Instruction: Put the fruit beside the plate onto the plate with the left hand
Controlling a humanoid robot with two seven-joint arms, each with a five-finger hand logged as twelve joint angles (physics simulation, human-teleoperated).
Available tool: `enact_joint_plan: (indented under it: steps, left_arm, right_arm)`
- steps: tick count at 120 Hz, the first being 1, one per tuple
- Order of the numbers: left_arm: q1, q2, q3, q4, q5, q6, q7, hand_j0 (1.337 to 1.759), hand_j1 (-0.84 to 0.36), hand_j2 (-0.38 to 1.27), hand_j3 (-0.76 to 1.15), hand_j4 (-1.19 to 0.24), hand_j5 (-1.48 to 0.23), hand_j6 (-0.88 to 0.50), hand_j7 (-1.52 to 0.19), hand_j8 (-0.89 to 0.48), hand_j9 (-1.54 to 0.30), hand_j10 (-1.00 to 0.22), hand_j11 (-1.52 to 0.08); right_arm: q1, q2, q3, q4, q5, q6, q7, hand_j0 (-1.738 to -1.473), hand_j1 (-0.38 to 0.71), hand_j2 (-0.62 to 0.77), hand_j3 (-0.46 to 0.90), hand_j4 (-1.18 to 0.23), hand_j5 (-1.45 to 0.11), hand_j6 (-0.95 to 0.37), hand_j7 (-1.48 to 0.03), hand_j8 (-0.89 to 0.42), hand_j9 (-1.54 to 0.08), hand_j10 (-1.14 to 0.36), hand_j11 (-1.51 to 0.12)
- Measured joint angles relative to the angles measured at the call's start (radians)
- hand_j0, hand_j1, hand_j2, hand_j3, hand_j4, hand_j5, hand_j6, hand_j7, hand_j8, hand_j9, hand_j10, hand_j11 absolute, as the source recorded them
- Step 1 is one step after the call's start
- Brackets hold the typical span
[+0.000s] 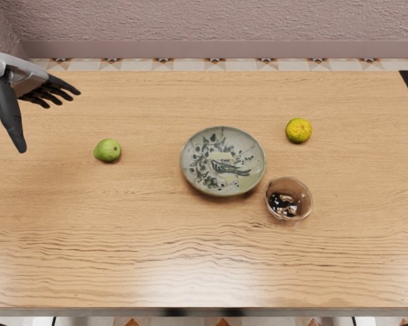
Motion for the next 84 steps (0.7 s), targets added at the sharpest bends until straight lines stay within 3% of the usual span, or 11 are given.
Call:
enact_joint_plan:
  steps: [48,70,78,84]
  left_arm:
    - [0.035,-0.005,-0.033,0.017,0.008,0.0,0.001,1.658,0.31,0.01,0.0,-0.03,-0.04,-0.04,-0.04,-0.03,-0.04,-0.03,-0.04]
    - [0.089,-0.114,-0.149,0.064,0.055,0.007,0.026,1.658,0.31,0.01,0.0,-0.03,-0.04,-0.03,-0.04,-0.03,-0.04,-0.03,-0.04]
    - [0.121,-0.165,-0.163,0.069,0.059,0.085,0.1,1.658,0.31,0.01,0.0,-0.03,-0.04,-0.03,-0.04,-0.03,-0.04,-0.03,-0.04]
    - [0.161,-0.199,-0.173,0.071,0.034,0.16,0.191,1.658,0.31,0.01,0.0,-0.03,-0.04,-0.03,-0.04,-0.03,-0.04,-0.03,-0.04]
  right_arm:
    - [0.004,0.0,0.0,0.0,0.0,-0.001,0.0,-1.658,-0.35,0.0,0.0,0.0,0.0,0.0,0.0,0.0,0.0,0.0,0.0]
    - [0.005,0.0,0.0,0.0,0.0,-0.002,0.0,-1.658,-0.35,0.0,0.0,0.0,0.0,0.0,0.0,0.0,0.0,0.0,0.0]
    - [0.005,0.0,0.0,0.0,0.0,-0.002,0.0,-1.658,-0.35,0.0,0.0,0.0,0.0,0.0,0.0,0.0,0.0,0.0,0.0]
    - [0.005,0.0,0.0,-0.001,0.0,-0.002,0.0,-1.658,-0.35,0.0,0.0,0.0,0.0,0.0,0.0,0.0,0.0,0.0,0.0]
